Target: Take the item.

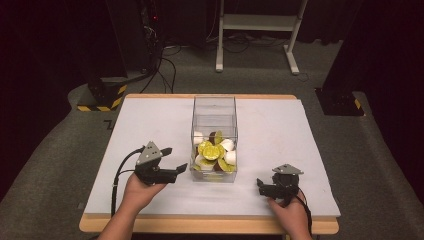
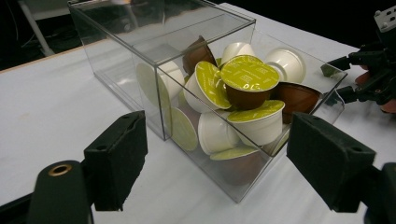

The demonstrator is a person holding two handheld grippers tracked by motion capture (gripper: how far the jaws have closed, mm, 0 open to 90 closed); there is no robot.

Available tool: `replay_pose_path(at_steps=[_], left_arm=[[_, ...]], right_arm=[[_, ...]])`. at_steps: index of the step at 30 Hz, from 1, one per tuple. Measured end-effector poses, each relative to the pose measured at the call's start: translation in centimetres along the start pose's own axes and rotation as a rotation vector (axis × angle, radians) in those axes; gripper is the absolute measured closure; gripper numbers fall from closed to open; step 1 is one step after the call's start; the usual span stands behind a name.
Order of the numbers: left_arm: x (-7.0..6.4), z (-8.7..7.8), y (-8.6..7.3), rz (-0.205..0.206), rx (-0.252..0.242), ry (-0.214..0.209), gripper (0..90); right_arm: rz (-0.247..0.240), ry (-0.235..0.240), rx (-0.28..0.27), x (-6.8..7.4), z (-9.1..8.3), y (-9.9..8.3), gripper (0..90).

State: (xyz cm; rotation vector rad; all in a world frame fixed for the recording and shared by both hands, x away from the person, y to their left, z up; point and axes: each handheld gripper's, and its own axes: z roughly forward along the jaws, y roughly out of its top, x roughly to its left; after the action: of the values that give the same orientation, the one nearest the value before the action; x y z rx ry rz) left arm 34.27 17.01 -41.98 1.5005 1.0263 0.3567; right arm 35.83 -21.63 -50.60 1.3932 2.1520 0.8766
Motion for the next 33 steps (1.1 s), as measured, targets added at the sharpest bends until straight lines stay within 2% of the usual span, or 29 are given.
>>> replay_pose_path(at_steps=[10, 33], left_arm=[[-0.6, 0.5, 0.4, -0.012, -0.028, -0.022, 21.0], [-1.6, 2.2, 0.9, -0.007, -0.027, -0.063, 21.6]], right_arm=[[0.001, 0.001, 0.001, 0.0, 0.0, 0.0, 8.2], [-0.001, 0.0, 0.001, 0.0, 0.0, 0.0, 8.2]])
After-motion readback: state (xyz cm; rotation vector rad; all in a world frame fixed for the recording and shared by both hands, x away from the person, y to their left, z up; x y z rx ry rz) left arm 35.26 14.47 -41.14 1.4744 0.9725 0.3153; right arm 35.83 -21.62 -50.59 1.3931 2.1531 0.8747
